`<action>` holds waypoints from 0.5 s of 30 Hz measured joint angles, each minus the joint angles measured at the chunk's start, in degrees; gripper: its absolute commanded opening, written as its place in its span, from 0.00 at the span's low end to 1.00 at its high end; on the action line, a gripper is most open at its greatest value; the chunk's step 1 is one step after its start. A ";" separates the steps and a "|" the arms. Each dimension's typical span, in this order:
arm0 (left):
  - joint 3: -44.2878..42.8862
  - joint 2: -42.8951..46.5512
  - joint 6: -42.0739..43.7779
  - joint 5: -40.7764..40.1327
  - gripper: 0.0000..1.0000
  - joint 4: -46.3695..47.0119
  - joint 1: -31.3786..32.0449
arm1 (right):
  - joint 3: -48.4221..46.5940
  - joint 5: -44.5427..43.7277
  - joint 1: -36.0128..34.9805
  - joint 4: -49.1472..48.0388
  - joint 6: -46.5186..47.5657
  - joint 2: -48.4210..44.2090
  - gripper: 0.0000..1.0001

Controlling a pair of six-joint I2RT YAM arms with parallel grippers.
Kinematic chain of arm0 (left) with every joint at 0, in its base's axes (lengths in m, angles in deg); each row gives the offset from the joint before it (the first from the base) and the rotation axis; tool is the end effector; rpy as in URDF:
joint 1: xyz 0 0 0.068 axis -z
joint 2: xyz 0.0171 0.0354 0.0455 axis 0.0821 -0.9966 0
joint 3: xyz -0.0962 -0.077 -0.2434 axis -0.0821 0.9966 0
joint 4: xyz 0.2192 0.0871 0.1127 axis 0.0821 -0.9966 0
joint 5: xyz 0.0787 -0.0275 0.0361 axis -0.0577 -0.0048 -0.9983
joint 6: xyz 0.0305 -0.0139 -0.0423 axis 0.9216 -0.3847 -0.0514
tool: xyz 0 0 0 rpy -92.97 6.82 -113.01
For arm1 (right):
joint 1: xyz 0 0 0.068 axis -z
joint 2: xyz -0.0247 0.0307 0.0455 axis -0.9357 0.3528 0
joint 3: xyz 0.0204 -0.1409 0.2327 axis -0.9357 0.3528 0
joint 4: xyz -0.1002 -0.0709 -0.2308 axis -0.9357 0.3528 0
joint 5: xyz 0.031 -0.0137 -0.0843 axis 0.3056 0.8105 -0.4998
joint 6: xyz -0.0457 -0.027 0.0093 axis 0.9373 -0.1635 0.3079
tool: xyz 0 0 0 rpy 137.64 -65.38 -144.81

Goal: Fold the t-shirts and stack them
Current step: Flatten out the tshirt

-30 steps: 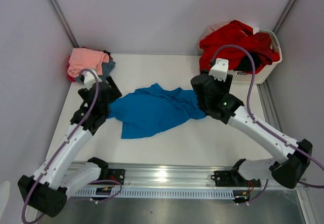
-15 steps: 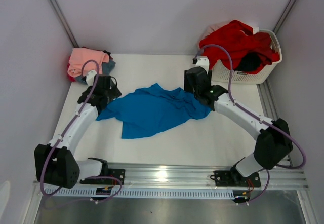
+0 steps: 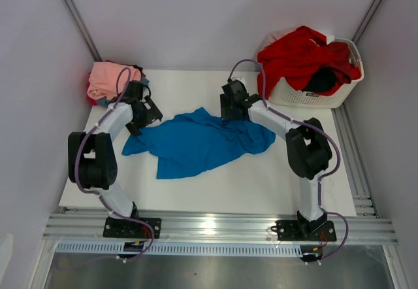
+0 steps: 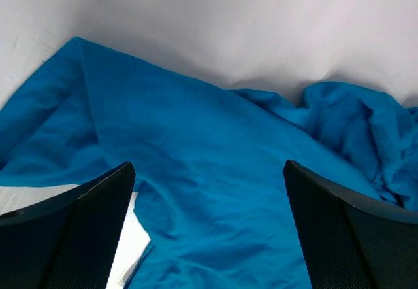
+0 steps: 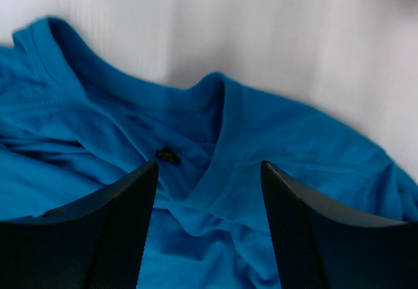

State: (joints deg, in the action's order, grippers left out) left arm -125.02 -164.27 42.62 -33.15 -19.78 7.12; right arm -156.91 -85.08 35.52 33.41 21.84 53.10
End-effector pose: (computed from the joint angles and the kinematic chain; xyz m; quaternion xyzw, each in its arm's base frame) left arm 0.3489 -0.0111 0.2231 -0.3162 0.9169 -0.0383 0.2407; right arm 0.3791 0.2423 0.2269 -0.0700 0.9280 0.0369 0.3640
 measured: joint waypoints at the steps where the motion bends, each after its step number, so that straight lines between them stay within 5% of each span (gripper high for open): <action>1: -0.79 -1.29 0.02 0.63 0.99 -0.72 -0.02 | 0.00 0.46 -0.11 0.46 -0.13 0.50 0.67; 15: -4.02 -7.02 0.13 1.73 0.99 -5.53 -7.06 | 6.86 2.47 -2.23 -0.66 -0.20 0.87 0.66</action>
State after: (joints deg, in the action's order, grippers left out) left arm -129.04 -171.29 42.75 -31.42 -25.30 0.06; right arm -150.05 -82.61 33.29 32.75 21.64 53.97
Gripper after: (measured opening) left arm 0.993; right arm 0.665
